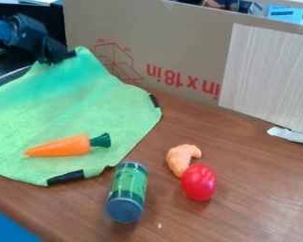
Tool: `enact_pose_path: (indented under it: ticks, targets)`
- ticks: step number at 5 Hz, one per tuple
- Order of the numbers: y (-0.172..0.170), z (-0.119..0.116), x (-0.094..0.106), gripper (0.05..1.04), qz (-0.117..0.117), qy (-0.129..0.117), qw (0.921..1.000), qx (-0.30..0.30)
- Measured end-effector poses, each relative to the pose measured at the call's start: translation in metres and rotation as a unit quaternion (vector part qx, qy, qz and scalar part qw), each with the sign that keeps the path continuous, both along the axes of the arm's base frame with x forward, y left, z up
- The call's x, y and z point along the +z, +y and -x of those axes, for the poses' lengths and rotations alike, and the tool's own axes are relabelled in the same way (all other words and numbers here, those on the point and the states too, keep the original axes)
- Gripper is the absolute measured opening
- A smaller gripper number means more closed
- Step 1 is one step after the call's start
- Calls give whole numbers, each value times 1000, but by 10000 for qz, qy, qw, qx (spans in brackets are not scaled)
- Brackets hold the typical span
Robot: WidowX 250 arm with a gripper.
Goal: Folds the cloth from the top to bottom
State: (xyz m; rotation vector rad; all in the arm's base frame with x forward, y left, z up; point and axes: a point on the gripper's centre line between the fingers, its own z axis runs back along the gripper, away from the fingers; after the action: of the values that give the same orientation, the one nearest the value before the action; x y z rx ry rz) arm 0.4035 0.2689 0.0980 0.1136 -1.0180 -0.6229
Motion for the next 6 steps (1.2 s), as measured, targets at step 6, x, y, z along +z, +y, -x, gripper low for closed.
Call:
enact_pose_path:
  ticks: [6]
  targets:
    - [-94, 117, 15, 53, -265, -362, 9932, -1072]
